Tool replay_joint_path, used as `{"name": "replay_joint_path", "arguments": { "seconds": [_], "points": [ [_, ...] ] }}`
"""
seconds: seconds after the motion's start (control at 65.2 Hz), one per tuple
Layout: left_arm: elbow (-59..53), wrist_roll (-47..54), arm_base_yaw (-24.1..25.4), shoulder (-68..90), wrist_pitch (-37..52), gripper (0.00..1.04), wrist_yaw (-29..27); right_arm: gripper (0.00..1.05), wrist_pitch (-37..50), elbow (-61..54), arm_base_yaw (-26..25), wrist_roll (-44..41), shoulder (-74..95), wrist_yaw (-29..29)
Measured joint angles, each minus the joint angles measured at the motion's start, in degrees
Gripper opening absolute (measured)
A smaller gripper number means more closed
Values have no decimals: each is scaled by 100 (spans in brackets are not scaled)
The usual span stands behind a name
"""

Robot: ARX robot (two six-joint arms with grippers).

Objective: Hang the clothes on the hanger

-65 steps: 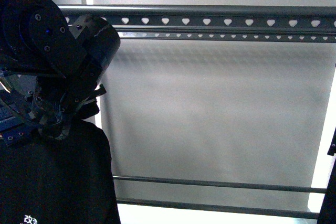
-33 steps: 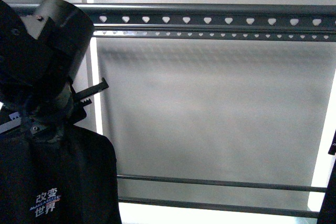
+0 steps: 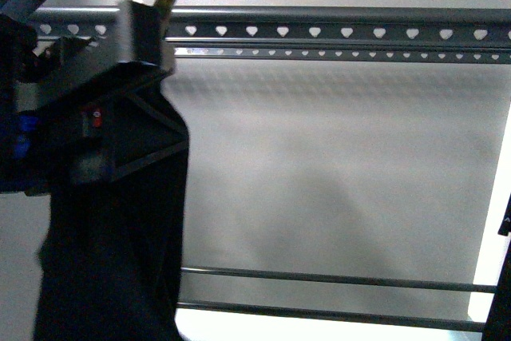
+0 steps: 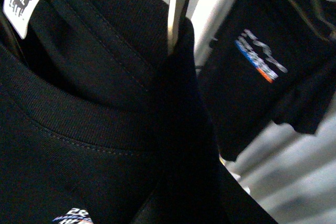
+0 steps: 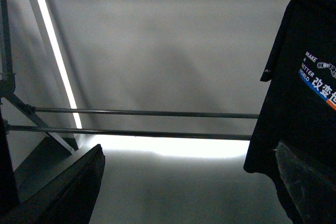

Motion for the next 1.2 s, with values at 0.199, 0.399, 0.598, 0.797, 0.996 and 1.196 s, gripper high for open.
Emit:
{"name": "replay_joint_path", "arguments": {
  "seconds": [0.199,0.399,0.598,0.797,0.996,1.196],
  "points": [
    [278,1447,986,461,-697,4,3283,97,0,0,0,0,0,0],
    [2667,4931,1893,2142,-5184,4,5606,97,0,0,0,0,0,-4],
    [4288,8004,2090,3569,-8218,4,5311,97,0,0,0,0,0,0],
    [4859,8332,2035,3998,-9339,4,4977,97,0,0,0,0,0,2],
    [4854,8247,2000,4157,-9584,4,4325,97,0,0,0,0,0,0],
    [4848,8225,1998,4221,-9584,4,3904,97,0,0,0,0,0,2]
  ]
}}
